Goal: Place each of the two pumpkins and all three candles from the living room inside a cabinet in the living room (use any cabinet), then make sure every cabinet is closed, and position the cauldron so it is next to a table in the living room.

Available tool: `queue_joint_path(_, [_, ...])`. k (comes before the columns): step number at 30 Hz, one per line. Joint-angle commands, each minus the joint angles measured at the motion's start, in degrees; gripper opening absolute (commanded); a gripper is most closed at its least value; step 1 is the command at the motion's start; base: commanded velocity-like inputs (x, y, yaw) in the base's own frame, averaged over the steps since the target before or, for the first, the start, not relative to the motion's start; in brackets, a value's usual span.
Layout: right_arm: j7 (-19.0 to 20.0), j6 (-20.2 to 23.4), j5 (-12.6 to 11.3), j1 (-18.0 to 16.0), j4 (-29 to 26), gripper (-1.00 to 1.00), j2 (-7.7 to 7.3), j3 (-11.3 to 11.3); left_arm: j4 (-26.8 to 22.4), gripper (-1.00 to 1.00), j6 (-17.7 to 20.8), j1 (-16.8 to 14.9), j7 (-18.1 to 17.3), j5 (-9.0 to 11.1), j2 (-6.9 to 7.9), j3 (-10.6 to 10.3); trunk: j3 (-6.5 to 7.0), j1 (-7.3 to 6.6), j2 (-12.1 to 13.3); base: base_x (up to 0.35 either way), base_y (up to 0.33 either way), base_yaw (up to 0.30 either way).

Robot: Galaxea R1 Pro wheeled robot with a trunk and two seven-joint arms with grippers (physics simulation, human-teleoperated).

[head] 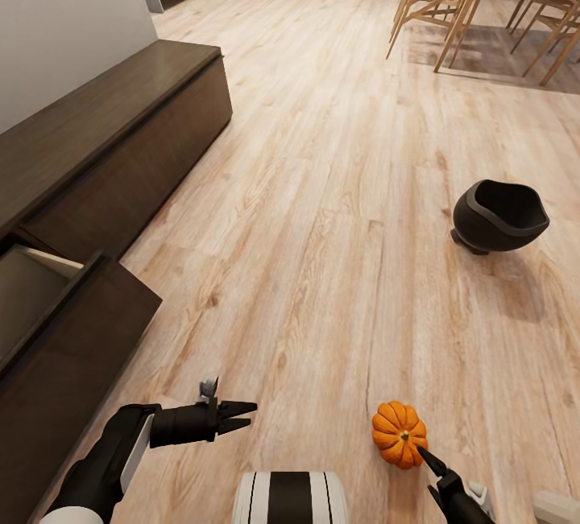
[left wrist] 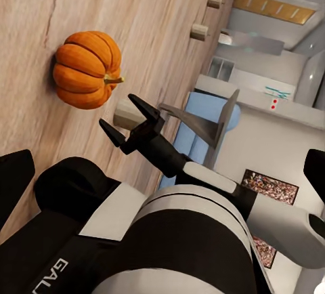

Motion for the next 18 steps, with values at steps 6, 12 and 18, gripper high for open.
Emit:
queue_joint_path(6, [0.1,0.6,-0.1,0.0,0.0,1.0,0.02,-0.3,0.0,1.0,0.6,0.0,-0.1,0.1,0.03,0.0,-0.03,-0.01,0.0,0.0,0.0,0.0])
queue_joint_path(12, [0.0,0.6,-0.1,0.0,0.0,1.0,0.02,-0.3,0.0,1.0,0.6,0.0,-0.1,0.1,-0.01,0.0,-0.03,-0.01,0.0,0.014,0.0,0.0])
queue_joint_path(18, [0.0,0.6,0.0,0.0,0.0,1.0,0.02,-0.3,0.0,1.0,0.6,0.0,-0.1,0.1,0.07,0.0,-0.03,-0.01,0.0,0.04,0.0,0.0])
